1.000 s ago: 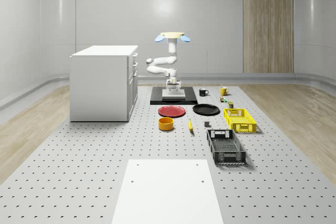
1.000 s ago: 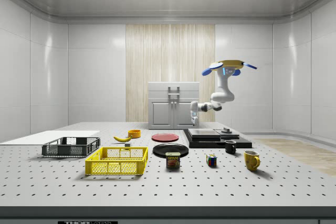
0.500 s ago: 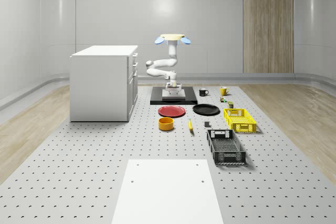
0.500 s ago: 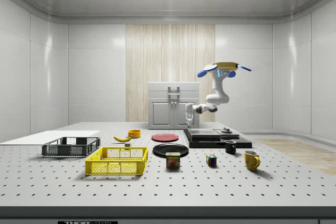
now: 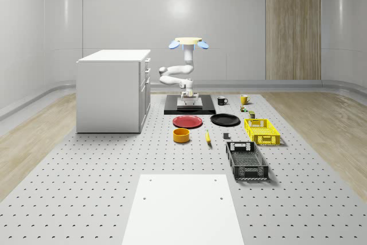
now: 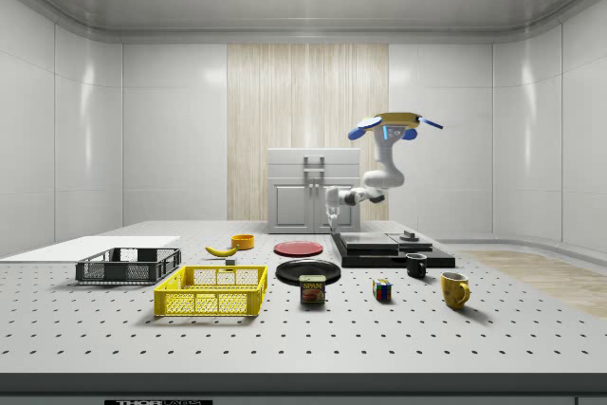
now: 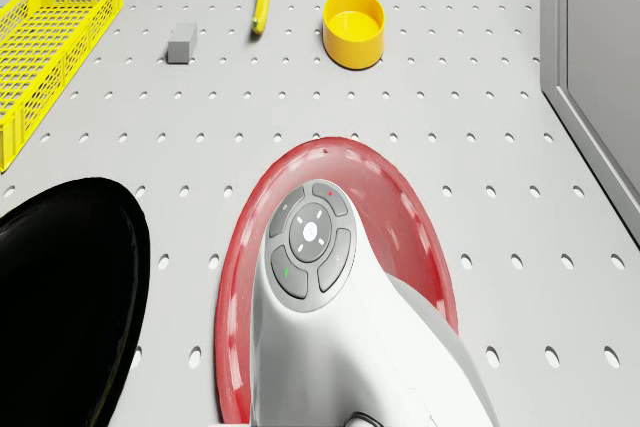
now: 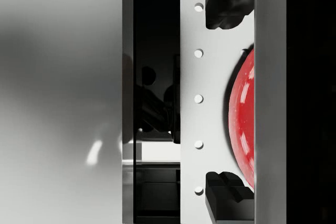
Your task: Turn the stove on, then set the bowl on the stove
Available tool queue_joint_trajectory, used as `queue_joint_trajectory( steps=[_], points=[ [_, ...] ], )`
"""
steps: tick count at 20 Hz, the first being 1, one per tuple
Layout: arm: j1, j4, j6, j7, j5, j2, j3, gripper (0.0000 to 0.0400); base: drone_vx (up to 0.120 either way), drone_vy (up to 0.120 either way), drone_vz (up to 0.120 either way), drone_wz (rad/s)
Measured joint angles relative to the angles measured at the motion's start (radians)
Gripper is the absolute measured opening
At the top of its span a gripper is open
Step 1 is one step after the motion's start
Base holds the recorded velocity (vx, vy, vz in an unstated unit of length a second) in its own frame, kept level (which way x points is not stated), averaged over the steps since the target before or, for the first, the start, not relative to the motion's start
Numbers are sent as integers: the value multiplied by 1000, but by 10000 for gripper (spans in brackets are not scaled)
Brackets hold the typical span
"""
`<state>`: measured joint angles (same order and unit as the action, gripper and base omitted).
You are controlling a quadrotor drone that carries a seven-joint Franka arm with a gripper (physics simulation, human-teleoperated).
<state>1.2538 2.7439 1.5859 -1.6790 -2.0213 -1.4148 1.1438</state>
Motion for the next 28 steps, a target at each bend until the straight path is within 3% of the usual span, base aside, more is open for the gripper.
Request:
queue_joint_trajectory(
  steps=[28],
  points=[
    [5,-1,10,-4,5,-11,2,400,120,0,0,0]
  ],
)
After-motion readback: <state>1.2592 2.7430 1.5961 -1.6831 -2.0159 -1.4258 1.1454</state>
